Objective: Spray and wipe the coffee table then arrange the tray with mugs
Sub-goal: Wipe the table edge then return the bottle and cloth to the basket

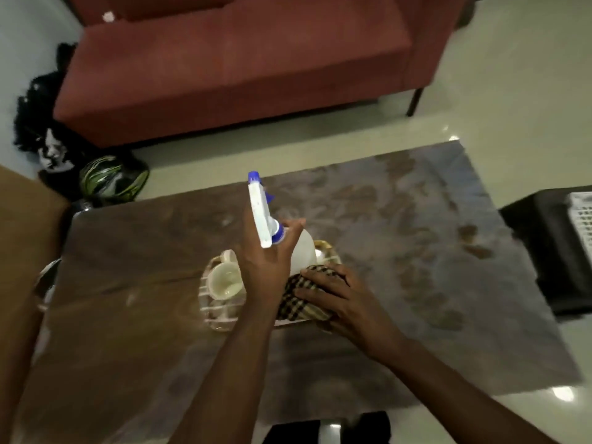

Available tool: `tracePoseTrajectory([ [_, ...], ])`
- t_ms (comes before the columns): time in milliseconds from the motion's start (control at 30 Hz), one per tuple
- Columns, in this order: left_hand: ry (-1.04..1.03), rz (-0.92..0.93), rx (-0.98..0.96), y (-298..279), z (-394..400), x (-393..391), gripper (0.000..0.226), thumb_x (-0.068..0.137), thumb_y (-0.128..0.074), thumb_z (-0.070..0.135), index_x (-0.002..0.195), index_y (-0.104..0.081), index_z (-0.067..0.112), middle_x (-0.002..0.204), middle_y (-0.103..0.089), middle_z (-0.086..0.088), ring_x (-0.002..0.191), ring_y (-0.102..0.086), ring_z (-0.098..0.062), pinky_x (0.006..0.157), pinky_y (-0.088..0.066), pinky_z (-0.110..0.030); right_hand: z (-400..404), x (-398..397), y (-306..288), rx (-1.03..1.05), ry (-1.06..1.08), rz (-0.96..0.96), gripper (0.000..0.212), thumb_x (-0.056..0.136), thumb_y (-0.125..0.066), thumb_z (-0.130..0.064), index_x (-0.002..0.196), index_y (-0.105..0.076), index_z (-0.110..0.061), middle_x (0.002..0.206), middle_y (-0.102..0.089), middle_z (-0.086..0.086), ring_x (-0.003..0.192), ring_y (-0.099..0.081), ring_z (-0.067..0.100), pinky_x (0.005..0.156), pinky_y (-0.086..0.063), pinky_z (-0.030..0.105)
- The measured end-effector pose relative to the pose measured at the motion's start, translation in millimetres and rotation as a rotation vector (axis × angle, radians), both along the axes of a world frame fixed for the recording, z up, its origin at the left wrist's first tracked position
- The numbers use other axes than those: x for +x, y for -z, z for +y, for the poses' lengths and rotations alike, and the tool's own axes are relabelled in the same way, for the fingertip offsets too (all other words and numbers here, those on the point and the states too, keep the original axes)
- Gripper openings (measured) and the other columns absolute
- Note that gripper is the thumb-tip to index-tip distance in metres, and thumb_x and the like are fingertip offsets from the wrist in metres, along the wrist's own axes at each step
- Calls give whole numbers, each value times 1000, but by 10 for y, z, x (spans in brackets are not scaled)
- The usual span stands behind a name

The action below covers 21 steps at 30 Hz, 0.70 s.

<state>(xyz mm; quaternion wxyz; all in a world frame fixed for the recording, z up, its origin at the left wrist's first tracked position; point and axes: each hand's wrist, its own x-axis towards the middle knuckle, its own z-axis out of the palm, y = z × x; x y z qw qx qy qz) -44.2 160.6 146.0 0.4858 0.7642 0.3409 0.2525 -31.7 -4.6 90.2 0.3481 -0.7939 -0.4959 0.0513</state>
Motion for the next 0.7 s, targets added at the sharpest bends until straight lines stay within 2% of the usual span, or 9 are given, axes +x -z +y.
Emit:
tracePoseTrajectory([
  [167,157,-45,-51,-23,-1005,892,78,62,-83,56,117,-57,7,87,-73,4,82,-70,-12,82,-54,-30,-1145,640,-123,-62,162,-6,60,74,-72,-27,130,-52,-29,141,-48,-2,125,-36,22,108,-27,30],
  [300,266,-2,-28,-89,-1727,1466,73,63,-87,45,118,-42,28,80,-67,12,75,-63,4,72,-51,-20,-1922,985,-140,-78,286,3,58,78,-66,-21,132,-47,-31,143,-45,-4,125,-36,25,107,-30,32],
  [433,404,18,22,-124,-2586,2001,84,68,-79,53,133,-29,31,100,-69,-1,83,-64,-12,75,-51,-27,-2731,1361,-136,-76,447,11,49,85,-53,-28,133,-47,-33,145,-43,-6,125,-38,26,105,-35,38],
  [500,431,19,25,-116,-3001,2244,81,71,-77,53,133,-32,25,97,-69,-3,81,-63,-16,77,-55,-33,-3092,1528,-117,-21,492,38,43,88,-49,-29,131,-50,-30,142,-47,-3,125,-39,27,105,-34,38],
  [567,462,17,34,-51,-3428,2539,73,73,-78,50,128,-38,24,89,-70,-2,77,-65,-14,75,-55,-28,-3462,1748,-31,6,532,56,39,91,-45,-33,130,-50,-29,141,-47,-3,126,-38,25,106,-36,37],
  [667,457,-6,8,188,-4188,2985,67,71,-82,42,121,-39,29,85,-71,4,77,-67,-5,73,-51,-11,-4174,2159,317,24,564,43,38,94,-42,-37,130,-49,-28,140,-44,-5,126,-38,23,107,-35,36],
  [700,450,-15,-1,299,-4460,3142,69,69,-84,41,121,-40,27,86,-72,4,77,-68,-3,74,-52,-11,-4431,2321,450,34,569,50,38,96,-39,-40,130,-51,-26,139,-44,-4,125,-39,23,108,-33,34],
])
